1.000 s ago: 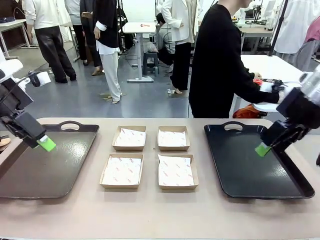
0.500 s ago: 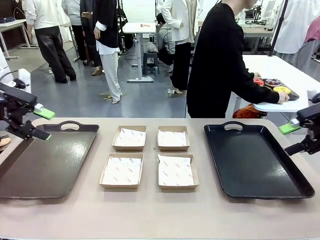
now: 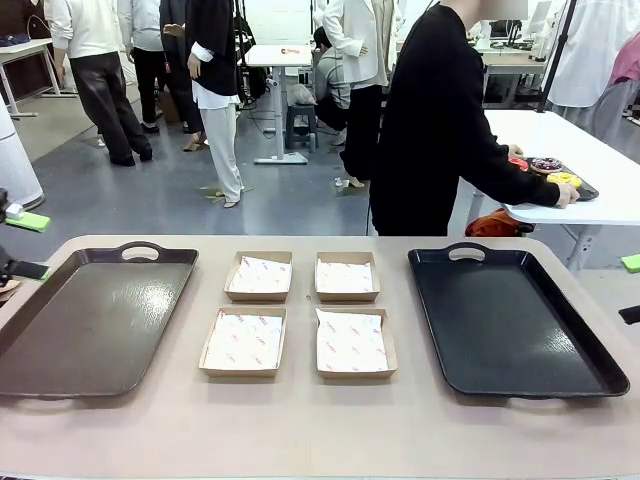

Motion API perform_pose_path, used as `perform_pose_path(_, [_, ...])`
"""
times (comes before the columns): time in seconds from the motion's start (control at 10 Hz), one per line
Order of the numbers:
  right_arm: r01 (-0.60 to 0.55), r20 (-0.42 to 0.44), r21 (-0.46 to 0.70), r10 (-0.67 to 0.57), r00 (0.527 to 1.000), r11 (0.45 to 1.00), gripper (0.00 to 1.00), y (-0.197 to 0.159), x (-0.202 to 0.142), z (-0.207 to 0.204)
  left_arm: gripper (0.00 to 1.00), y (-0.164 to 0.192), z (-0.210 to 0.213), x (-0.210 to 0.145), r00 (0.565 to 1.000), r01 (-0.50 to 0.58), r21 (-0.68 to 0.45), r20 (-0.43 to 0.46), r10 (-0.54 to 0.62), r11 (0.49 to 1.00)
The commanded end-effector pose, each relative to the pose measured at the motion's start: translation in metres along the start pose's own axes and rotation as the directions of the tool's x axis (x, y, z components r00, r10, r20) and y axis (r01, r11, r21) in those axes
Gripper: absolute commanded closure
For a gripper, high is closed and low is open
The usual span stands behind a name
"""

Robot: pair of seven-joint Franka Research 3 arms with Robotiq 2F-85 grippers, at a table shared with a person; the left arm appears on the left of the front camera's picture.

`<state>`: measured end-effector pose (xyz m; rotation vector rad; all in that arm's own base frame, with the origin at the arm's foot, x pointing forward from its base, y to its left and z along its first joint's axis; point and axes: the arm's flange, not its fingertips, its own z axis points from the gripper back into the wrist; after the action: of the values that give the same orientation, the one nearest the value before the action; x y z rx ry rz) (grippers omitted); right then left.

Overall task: Individually package the donuts and arrange them on the tray.
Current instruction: Pick up one Paper togo box.

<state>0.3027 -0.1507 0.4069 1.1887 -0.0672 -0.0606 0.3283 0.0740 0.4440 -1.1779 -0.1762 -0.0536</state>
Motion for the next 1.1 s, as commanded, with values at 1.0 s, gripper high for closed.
perform_pose_path(1.0, [-0.007,0.044,0.024,0.006,0.999,1.0,0.0,-0.014,-0.01,0.018,0.0,0.011,0.027,-0.01,0.998,-0.023,-0.014,0.062,0.024,1.0])
